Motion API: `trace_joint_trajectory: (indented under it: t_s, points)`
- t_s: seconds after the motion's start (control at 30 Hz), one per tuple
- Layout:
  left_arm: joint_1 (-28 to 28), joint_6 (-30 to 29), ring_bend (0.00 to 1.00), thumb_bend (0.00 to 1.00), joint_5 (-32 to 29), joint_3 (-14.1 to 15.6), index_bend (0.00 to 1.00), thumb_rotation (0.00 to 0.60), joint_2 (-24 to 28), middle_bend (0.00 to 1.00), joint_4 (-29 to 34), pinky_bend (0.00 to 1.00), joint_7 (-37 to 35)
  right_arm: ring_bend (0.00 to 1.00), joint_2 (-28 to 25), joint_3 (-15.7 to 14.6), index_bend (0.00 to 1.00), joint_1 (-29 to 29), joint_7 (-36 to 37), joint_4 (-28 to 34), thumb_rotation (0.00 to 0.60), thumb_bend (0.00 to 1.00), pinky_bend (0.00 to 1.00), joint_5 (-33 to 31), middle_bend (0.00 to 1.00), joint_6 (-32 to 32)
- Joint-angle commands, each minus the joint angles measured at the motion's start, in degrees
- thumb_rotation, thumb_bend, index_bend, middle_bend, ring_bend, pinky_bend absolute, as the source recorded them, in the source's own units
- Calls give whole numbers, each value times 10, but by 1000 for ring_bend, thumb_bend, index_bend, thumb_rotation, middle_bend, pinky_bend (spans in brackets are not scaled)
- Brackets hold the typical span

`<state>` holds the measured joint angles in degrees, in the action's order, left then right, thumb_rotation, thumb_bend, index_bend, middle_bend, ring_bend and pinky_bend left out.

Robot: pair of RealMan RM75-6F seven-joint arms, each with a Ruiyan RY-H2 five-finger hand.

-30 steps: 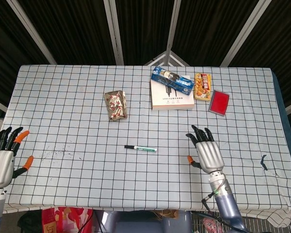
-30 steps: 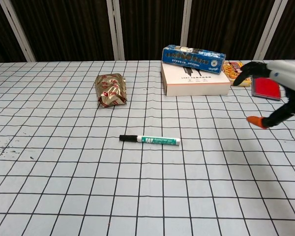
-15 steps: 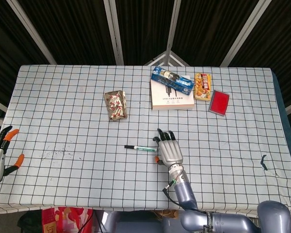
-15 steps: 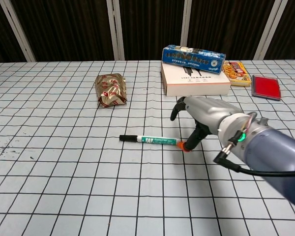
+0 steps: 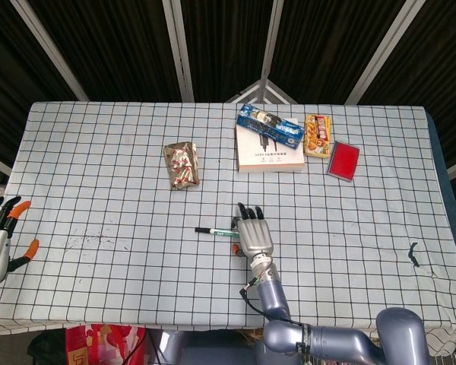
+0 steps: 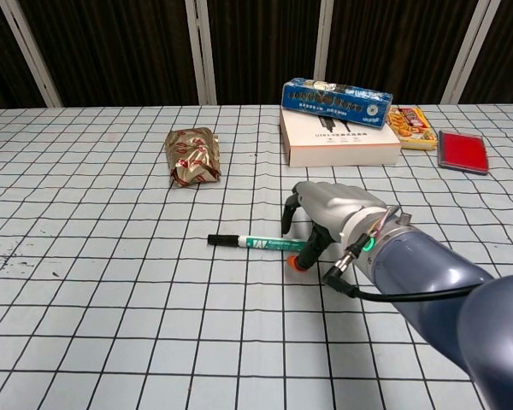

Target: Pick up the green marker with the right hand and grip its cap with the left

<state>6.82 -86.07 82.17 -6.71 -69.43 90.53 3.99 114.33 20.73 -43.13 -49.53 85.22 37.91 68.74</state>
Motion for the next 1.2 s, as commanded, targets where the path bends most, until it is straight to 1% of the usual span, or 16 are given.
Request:
trace_joint_trajectory:
  t_s: [0.03,0.2,0.37,1.2]
  points:
    - [1,1,0,443,0,0,181,600,-1,92,-1,0,1,113,1,0,426,-3,3,-4,600,328,42,-2,52,0]
    - [2,0,0,443,-1,0,181,600,-2,93,-1,0,5,113,3,1,457,-9,10,-12,600,328,42,-3,53,-1]
    - [1,0,0,443,-4,0,184,600,-3,94,-1,0,7,113,5,-1,463,-13,16,-18,600,328,42,-5,53,-4]
    - [-1,-1,0,443,-7,3,189,600,-2,94,-7,0,8,113,23,12,494,-46,22,-50,600,328,42,-22,53,-9]
